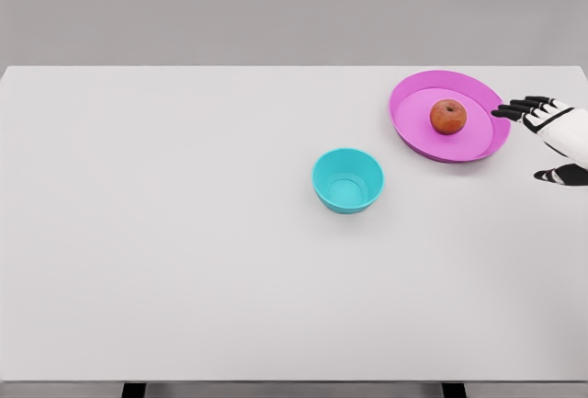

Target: Put the apple from the pink plate into the blue bowl with your right arm

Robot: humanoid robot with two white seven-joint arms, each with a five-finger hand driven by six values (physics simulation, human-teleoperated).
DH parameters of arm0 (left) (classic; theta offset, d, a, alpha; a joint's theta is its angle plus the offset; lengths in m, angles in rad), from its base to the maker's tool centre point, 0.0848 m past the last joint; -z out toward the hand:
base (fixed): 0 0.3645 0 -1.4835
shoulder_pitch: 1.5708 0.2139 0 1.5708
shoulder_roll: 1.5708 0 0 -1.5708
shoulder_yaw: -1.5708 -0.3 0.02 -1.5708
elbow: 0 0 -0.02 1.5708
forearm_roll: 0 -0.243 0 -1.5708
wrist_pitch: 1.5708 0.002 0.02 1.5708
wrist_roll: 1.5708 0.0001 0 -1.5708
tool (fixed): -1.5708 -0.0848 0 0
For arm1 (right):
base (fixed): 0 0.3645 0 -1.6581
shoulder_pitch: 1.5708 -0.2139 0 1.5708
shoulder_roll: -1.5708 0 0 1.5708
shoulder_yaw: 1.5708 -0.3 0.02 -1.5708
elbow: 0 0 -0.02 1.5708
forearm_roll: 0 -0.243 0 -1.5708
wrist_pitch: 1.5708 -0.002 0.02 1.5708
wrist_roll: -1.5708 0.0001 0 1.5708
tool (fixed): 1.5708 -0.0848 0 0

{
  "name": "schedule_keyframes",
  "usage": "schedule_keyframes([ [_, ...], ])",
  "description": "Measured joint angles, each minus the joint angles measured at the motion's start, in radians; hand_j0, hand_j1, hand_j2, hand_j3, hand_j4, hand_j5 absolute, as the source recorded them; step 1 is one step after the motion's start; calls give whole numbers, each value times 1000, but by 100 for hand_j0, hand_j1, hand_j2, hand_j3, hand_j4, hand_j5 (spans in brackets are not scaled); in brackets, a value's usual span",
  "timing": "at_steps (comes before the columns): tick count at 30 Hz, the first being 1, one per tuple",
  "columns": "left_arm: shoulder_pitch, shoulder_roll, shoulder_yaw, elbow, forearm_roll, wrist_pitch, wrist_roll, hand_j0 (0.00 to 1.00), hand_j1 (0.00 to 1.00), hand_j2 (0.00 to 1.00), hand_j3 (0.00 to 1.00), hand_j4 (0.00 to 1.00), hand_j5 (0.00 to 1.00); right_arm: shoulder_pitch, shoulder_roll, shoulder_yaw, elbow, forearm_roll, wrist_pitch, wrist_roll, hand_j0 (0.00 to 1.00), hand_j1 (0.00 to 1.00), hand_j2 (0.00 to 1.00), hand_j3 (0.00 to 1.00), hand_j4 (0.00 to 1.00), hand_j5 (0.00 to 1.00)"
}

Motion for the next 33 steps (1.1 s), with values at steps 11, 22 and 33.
schedule_keyframes([
  [11,0,0,0,0,0,0,0,100,100,100,100,100,100,-202,49,10,72,0,0,201,100,100,100,100,100,100],
  [22,0,0,0,0,0,0,0,100,100,100,100,100,100,-531,196,242,307,3,-1,464,100,100,100,100,100,100],
  [33,0,0,0,0,0,0,0,100,100,100,100,100,100,-667,304,357,471,6,-1,519,100,100,100,100,100,100],
])
